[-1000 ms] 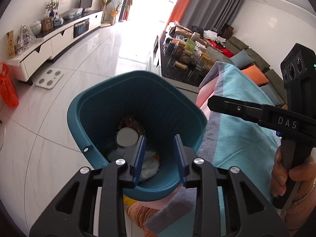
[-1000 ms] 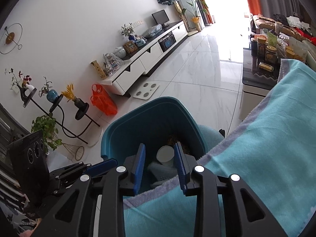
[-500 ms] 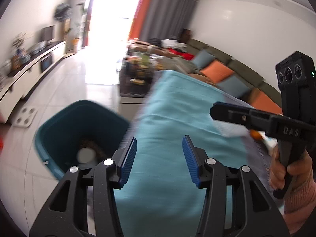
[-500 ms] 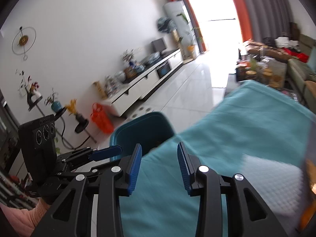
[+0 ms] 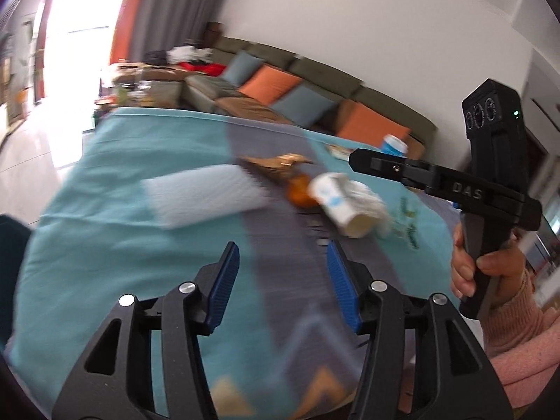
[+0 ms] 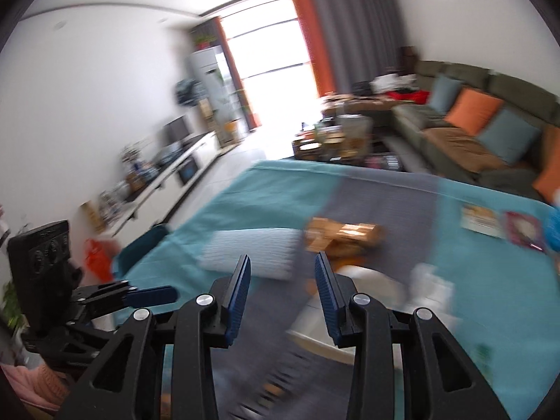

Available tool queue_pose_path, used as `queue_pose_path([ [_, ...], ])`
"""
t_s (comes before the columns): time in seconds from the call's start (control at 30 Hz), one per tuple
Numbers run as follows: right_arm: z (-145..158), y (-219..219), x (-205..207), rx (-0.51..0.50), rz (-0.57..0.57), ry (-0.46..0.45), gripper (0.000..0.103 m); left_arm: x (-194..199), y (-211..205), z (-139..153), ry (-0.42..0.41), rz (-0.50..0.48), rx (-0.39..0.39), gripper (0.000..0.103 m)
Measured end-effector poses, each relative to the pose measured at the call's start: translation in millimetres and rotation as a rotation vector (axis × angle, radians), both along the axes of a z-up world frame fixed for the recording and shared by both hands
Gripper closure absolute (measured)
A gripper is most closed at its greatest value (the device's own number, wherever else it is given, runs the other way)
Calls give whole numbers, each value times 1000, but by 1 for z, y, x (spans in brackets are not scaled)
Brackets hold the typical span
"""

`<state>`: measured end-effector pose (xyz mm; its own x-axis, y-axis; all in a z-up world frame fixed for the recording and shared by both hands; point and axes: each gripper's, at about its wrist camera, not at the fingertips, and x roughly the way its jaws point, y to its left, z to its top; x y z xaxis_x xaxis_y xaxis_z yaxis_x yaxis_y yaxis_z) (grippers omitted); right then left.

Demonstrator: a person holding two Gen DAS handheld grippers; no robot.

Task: Collect trash
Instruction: 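Move both open tools back over the trash on the table, then grasp the green plastic wrapper with the right tool while the left tool grasps the paper cup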

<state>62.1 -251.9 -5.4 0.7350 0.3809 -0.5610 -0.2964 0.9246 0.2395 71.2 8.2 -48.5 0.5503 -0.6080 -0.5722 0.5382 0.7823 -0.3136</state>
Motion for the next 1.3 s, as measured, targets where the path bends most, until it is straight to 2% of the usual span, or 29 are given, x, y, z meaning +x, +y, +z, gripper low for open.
queue_pose_path([
  [0.2,-16,-72,-21,9,-191,26,62,10,-48,-10,74,-86,-11,44],
  [0.43,-36,-115,-39,36,-290,62,61,33,-78,-21,171,-109,-55,41],
  [0.73,-51,-124,-46,54,-270,91,61,57,-99,-29,265,-101,-79,41],
  [0.8,-52,-122,-46,54,-259,94,61,61,-102,-32,281,-97,-80,42],
  [0.9,-55,-119,-46,52,-245,102,61,66,-103,-36,310,-101,-97,50],
  [0.97,-57,-118,-46,49,-240,109,63,68,-103,-37,311,-100,-95,61],
  [1.0,-58,-118,-46,50,-240,111,66,69,-103,-37,314,-103,-98,64],
  [1.03,-58,-118,-45,52,-236,114,72,69,-103,-38,313,-103,-102,64],
  [1.3,-58,-118,-49,56,-217,117,80,63,-99,-34,276,-99,-97,66],
])
